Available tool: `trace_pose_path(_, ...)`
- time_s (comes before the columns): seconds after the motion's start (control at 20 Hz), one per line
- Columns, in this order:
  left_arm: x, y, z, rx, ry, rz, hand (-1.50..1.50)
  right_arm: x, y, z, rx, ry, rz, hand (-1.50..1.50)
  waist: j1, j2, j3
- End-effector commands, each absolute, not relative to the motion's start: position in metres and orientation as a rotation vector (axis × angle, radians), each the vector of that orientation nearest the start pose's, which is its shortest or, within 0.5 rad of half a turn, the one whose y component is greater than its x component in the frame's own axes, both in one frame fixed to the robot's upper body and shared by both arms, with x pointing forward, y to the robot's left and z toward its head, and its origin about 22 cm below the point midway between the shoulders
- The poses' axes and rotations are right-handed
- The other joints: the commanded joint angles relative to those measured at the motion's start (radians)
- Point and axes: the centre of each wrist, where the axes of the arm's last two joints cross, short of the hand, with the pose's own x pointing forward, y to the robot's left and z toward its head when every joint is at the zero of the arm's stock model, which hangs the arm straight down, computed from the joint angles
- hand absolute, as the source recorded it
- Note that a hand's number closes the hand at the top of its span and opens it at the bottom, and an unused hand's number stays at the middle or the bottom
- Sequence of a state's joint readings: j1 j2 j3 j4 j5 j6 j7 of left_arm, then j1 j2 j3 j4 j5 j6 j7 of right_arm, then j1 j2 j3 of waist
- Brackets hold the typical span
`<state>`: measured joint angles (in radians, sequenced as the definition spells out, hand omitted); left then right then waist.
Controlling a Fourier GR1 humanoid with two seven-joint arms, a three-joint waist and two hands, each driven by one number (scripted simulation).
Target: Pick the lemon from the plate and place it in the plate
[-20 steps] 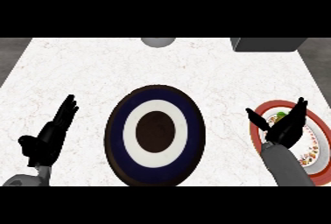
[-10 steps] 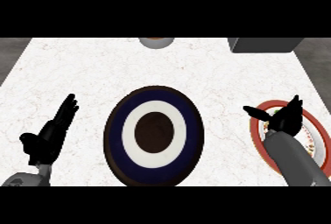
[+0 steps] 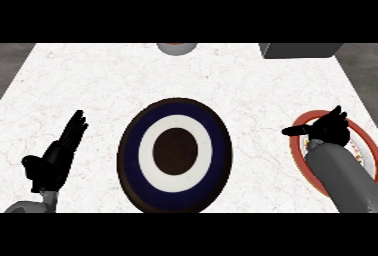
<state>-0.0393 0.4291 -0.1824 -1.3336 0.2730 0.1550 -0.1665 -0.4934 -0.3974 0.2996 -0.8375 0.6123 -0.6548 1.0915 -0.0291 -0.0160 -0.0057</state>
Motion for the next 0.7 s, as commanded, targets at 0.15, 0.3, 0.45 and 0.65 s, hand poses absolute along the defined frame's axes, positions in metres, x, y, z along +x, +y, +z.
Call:
trace_pose_path(0.15,0.252,0.302,-0.034,0.154,-1.512,-0.139,0.0,0.319,-0.268,-0.005,-1.191,-0.449,0.029,-1.5,0.006,0.011,0.004)
trace_pose_path(0.3,0.252,0.294,-0.028,0.168,-1.53,-0.132,0.0,0.317,-0.282,-0.009,-1.199,-0.437,0.003,-1.5,0.022,0.014,0.005)
trace_pose_path(0.45,0.257,0.299,-0.023,0.147,-1.531,-0.149,0.0,0.332,-0.298,0.004,-1.212,-0.401,0.011,-1.5,0.028,0.016,0.005)
trace_pose_path(0.65,0.231,0.303,-0.036,0.163,-1.522,-0.144,0.0,0.315,-0.301,-0.017,-1.201,-0.335,0.022,-1.5,0.033,0.015,0.005)
